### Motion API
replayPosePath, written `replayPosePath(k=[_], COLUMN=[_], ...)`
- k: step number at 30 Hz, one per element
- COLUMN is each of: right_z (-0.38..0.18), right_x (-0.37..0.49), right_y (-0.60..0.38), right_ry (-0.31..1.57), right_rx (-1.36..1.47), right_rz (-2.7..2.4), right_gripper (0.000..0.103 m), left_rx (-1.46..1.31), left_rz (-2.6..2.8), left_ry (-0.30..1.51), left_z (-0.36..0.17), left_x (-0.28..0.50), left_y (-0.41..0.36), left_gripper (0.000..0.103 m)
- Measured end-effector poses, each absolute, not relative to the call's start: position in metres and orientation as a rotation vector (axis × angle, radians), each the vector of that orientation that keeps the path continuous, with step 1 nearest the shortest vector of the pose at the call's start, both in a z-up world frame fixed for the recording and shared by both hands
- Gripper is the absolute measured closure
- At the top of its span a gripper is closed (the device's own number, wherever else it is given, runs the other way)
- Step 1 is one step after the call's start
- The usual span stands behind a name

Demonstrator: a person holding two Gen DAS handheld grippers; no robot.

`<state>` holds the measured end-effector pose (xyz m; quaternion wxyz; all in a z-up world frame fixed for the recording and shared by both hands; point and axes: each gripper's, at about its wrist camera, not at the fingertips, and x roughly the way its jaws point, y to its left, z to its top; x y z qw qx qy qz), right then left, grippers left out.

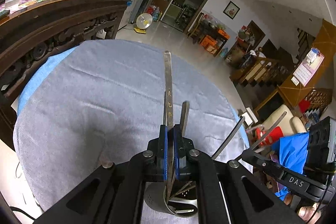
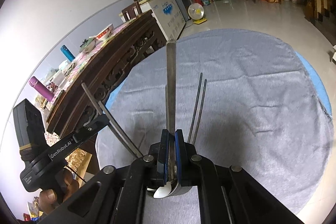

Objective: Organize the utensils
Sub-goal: 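Lower both chopsticks into the black holder and open both grippers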

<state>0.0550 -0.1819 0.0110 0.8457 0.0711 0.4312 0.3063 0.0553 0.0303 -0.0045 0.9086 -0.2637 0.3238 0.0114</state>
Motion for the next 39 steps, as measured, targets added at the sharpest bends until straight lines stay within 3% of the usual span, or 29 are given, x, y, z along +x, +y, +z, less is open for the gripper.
replayPosePath(k=[39], right_z=[-0.027], right_x=[0.054], right_y=[-0.176], right_ry=[1.007], right_rx=[0.197], right_rz=[0.713], right_gripper=[0.093], left_rx=[-0.531], left_rz=[-0.047], left_ry=[0.777], left_z=[-0.026], left_x=[0.047], left_y=[0.010], left_gripper=[0.097])
